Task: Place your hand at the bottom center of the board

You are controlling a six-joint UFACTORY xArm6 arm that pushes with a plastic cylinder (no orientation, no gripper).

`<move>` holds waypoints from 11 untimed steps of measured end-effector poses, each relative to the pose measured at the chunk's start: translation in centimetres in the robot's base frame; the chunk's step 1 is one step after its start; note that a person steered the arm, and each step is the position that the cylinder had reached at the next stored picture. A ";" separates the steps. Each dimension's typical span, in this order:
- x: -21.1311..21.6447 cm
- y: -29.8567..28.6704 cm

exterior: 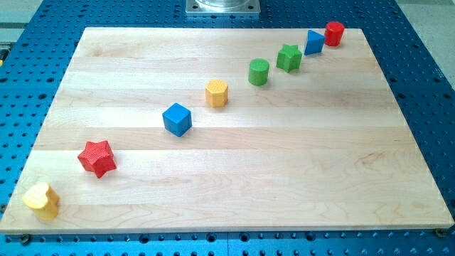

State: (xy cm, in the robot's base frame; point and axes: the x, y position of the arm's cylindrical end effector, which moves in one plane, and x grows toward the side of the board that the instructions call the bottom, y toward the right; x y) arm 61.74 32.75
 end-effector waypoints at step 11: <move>0.1 -47.5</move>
